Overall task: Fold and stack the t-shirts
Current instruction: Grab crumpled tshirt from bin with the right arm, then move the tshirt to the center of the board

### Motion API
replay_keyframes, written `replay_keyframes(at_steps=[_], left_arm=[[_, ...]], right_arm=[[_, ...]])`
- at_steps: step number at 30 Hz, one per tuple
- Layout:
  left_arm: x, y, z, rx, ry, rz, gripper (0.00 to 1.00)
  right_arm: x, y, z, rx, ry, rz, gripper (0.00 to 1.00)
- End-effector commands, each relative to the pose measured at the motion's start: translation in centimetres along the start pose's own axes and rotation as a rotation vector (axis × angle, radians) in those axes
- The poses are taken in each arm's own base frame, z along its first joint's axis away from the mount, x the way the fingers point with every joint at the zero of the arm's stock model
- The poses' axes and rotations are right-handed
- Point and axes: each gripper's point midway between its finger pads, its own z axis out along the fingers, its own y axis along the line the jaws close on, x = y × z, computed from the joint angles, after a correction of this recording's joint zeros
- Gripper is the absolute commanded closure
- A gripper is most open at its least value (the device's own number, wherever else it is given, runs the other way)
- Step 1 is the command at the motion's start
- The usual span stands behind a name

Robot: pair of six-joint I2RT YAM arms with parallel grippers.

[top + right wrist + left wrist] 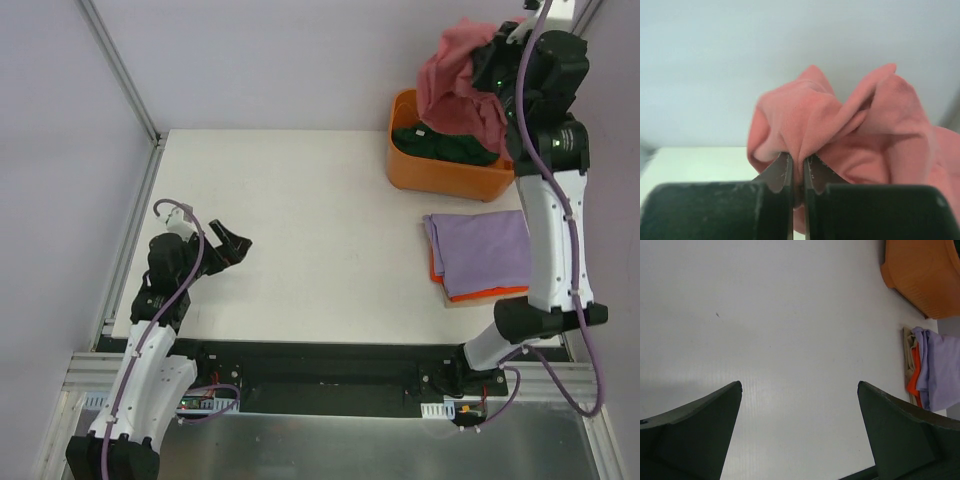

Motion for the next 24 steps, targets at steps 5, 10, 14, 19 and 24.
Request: replay_keyframes(at_steps=[5,10,14,19,24], left_arm=[[-0.2,-1.5,-0.8,0.068,-0.019,-0.035,0.01],[-0.1,-1.1,-1.0,0.033,-0.026,-0.109,0.01],[-0.1,1.8,-1.9,-0.142,-0.057,-0.163,0.01],[0.3,7.2,-4.0,-0.476,-0.115,-0.278,0.01],[0.8,8.5,-4.6,-0.559,-0.119,-0.318,0.01]], right_arm=[[-5.4,16.6,-10.3,-0.477,-0.152,0.118,1.0],[-2.2,24.4,-12.1,-0.624,-0.074,0.125,1.0],[1.2,28.1,-13.5,-0.751,0.023,0.159,1.0],[12.1,25.2,-12.3,-0.609,0.202,0.209,0.95],[27.0,12.7,-11.0,-0.188,0.401,0.126,0.19]])
